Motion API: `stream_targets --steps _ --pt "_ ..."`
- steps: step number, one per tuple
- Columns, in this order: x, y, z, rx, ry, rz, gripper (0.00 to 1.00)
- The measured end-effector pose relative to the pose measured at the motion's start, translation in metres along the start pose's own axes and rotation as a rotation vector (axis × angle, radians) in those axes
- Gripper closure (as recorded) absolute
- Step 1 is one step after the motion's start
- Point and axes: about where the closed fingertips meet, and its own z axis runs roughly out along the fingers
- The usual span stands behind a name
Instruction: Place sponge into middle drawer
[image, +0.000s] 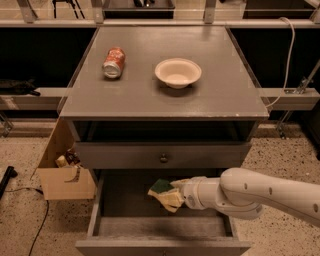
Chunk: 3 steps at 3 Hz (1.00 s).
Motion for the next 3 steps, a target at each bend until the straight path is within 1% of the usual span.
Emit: stream_targets --steps 1,2,3 --pt "0.000 0.000 0.000 0.000 0.000 0.000 1.00" --pt "0.008 0.006 0.015 -0.012 0.044 -0.014 1.00" --pt "0.032 0.001 0.036 -0.025 0.103 0.009 1.00"
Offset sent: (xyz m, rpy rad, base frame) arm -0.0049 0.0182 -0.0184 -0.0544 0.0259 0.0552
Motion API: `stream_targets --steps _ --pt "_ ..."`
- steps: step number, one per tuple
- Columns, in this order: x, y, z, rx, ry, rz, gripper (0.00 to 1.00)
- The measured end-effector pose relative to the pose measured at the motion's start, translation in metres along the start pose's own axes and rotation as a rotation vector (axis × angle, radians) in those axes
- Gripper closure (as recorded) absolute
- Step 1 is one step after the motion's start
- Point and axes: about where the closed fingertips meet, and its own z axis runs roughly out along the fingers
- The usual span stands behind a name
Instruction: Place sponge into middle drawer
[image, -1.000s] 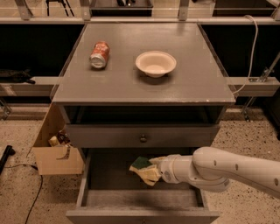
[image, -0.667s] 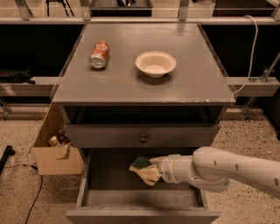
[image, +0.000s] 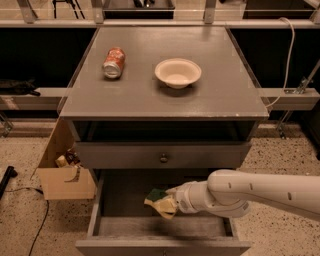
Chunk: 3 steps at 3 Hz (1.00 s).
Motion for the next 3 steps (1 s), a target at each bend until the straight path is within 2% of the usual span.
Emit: stream_targets --steps 2,3 --pt "0.058 -0.029 0.045 -0.003 0.113 0.076 1.00" --pt "0.058 -0.029 0.045 -0.003 0.113 0.076 1.00"
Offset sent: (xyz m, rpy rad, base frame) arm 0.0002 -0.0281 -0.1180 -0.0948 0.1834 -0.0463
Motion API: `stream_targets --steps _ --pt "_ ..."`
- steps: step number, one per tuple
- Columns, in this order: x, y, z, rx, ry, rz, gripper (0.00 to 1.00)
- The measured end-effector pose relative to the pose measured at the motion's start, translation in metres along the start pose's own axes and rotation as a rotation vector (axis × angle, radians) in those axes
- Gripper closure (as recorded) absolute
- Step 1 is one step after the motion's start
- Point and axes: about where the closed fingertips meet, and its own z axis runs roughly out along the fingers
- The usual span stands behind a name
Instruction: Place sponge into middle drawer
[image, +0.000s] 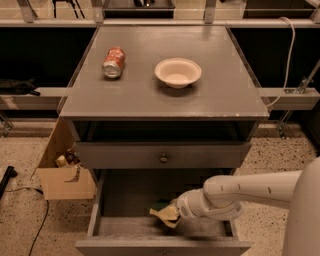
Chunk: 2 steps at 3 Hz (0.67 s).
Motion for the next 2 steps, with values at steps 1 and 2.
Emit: stream_targets --steps 1,2 --pt "-0.006 -0.002 0.006 0.010 0.012 -0.012 1.00" --pt "-0.009 -0.021 0.026 0.039 0.034 -0.005 1.00"
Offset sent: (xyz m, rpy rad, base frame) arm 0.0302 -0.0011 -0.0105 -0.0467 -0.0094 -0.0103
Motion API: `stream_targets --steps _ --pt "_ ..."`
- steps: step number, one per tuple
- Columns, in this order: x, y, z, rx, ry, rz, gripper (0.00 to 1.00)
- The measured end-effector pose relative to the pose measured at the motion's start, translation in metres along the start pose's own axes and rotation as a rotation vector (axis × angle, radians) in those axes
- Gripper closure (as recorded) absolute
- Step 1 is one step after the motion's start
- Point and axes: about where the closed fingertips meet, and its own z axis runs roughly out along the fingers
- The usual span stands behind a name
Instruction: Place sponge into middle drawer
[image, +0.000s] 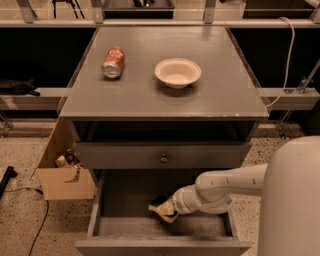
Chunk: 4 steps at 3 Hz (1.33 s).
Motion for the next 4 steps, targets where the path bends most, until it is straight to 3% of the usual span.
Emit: stream_targets --steps 1,2,4 --pt "0.0020 0.0045 0.0021 0.001 0.001 -0.007 1.00" --pt "0.0021 0.0047 0.0023 0.001 0.001 -0.007 0.82" --pt "0.0021 0.0047 0.0023 0.001 0.001 -0.007 0.34"
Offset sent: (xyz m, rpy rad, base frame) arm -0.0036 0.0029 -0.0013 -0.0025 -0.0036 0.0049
